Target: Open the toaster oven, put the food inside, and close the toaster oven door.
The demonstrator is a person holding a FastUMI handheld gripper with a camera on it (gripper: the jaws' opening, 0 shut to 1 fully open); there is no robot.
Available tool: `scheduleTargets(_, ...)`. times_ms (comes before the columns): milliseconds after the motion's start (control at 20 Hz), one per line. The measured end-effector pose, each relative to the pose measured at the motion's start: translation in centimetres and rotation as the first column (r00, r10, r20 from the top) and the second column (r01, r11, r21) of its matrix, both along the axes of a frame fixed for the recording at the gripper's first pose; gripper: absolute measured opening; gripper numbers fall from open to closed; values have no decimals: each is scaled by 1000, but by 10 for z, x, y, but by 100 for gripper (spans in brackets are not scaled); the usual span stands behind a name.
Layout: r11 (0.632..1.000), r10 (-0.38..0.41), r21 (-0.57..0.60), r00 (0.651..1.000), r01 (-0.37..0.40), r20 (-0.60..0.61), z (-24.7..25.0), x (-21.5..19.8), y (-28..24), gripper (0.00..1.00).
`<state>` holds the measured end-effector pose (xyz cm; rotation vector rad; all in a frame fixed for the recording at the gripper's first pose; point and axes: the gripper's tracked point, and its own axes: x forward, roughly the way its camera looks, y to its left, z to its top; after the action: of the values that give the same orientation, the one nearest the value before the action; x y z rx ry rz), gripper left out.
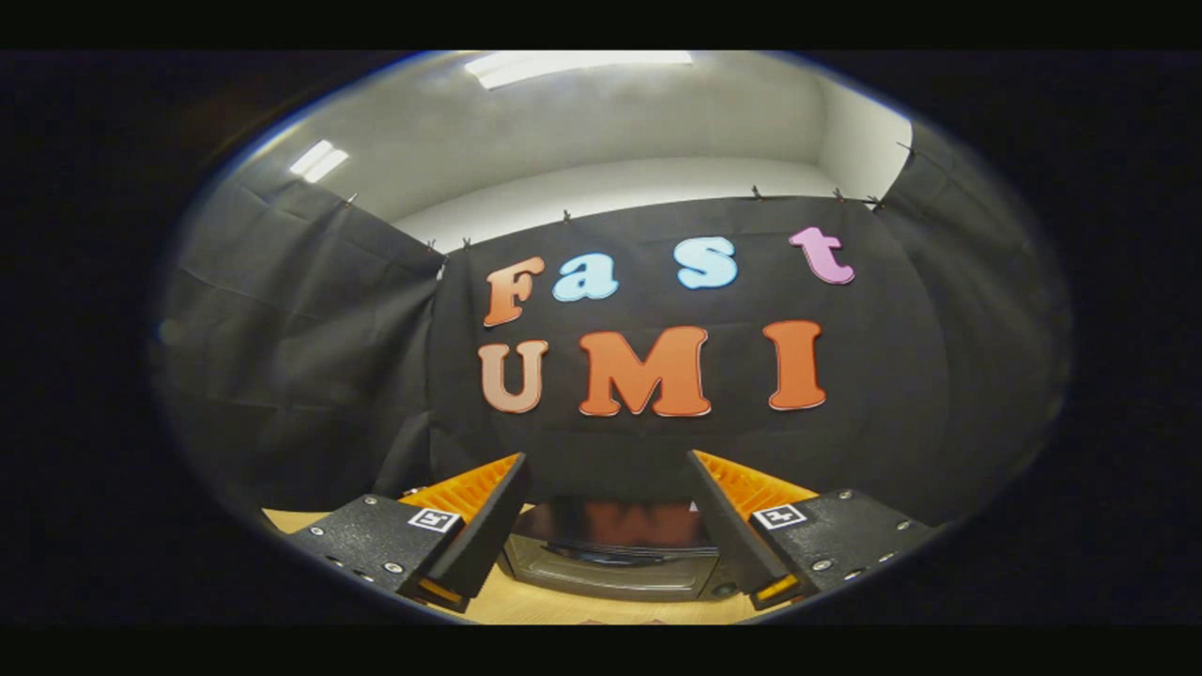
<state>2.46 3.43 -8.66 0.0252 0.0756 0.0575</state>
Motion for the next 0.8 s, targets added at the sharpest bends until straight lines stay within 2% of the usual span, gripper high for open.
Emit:
scheduleTargets(350, 1000, 4, 3, 989, -4, -149, -78, 20, 11, 98)
scheduleTargets(800, 1000, -20, -13, 964, 17, -265, -150, 48, 19, 98)
